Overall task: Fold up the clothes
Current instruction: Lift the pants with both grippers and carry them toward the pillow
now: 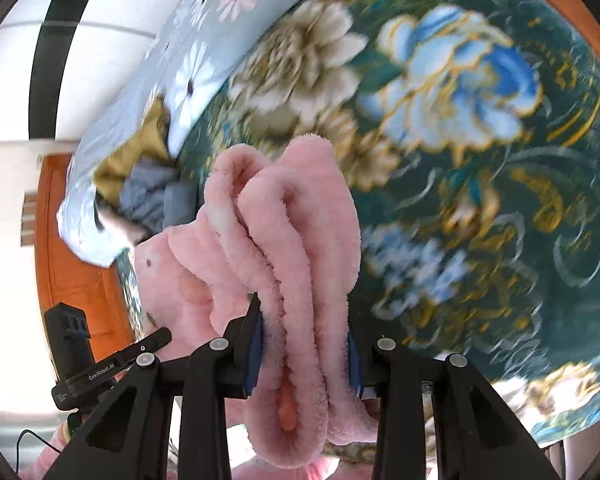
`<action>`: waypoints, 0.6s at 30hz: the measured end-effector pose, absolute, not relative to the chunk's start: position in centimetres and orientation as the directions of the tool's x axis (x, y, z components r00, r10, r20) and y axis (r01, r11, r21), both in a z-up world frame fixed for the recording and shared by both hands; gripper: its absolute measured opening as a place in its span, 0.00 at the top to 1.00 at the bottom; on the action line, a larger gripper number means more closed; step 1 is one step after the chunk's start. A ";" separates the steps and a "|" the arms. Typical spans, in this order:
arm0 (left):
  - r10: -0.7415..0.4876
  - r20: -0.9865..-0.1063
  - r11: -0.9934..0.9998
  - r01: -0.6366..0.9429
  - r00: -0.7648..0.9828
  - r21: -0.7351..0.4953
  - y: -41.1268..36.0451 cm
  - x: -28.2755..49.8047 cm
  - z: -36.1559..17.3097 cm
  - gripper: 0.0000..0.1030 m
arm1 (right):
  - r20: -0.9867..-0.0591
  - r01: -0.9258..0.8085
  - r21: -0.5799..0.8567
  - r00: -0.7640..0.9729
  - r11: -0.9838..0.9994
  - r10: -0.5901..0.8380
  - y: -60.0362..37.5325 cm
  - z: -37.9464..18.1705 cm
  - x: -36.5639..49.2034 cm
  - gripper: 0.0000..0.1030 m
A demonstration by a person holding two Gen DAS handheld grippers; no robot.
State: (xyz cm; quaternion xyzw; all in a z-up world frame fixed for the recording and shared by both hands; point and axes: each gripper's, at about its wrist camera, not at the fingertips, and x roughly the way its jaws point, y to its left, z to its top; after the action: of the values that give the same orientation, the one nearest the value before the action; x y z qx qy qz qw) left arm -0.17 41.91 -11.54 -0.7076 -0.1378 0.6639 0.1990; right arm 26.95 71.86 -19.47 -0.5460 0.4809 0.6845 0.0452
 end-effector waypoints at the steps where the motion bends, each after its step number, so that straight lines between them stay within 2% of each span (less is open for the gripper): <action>1: 0.457 -0.885 -0.883 -0.074 0.084 -0.463 42.8 -1.0 -11.5 0.75 | -0.791 -0.593 0.609 -0.409 -0.527 -0.455 73.0 -19.5 26.7 0.65; 18: 0.444 -0.889 -0.885 -0.101 0.115 -0.455 54.1 -13.7 -13.8 0.74 | -0.817 -0.637 0.577 -0.443 -0.511 -0.370 86.6 -21.6 18.2 0.65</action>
State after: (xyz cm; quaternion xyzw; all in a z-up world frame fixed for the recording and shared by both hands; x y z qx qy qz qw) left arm -13.66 54.10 -13.82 -0.7171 -0.1195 0.6543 0.2083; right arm 18.23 86.64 -21.60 -0.5191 0.4850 0.6972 0.0956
